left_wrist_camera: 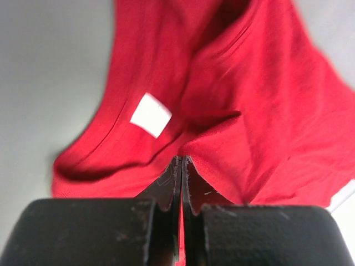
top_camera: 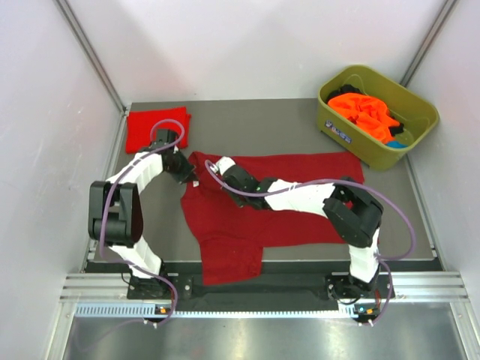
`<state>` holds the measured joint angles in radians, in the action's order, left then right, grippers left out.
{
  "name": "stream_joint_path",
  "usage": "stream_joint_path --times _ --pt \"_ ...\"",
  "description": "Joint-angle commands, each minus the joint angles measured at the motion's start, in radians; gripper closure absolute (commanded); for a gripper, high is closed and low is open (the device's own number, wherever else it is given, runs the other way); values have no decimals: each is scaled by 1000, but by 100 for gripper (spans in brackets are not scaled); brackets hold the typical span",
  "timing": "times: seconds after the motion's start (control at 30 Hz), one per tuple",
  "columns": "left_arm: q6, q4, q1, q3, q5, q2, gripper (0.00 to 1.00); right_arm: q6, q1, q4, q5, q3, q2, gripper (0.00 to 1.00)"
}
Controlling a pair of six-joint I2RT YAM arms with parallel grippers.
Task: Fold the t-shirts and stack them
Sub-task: Fold the tshirt
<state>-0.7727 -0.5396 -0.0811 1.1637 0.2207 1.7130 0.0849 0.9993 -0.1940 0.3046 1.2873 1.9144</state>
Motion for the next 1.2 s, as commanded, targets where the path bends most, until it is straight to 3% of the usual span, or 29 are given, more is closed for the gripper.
stream_joint_path --times 0.0,0.17,0.33,0.57,0.93,1.0,1.13,1.17 --pt "-2 -5 -8 -62 -35 -113 100 -16 2 59 -59 -32 -75 100" --pt "-8 -20 -26 -150 -84 -188 100 -1 -1 103 -104 -95 -100 100" --pt "0 -20 -26 -142 -112 -207 100 12 -1 134 -104 -155 -147 100" --pt "27 -91 -26 -79 -179 -159 100 -51 -1 157 -191 -192 -216 100" --pt "62 -46 -28 -173 -175 -147 100 -79 -1 149 -328 -232 -189 99" --pt "76 -54 -29 -188 -198 -153 100 -79 -1 150 -312 -250 -196 93" --pt "76 -94 -29 -194 -265 -191 69 -2 1 73 -254 -230 -241 71" --pt "78 -91 -29 -194 -276 -205 67 21 -1 68 -246 -229 -255 63"
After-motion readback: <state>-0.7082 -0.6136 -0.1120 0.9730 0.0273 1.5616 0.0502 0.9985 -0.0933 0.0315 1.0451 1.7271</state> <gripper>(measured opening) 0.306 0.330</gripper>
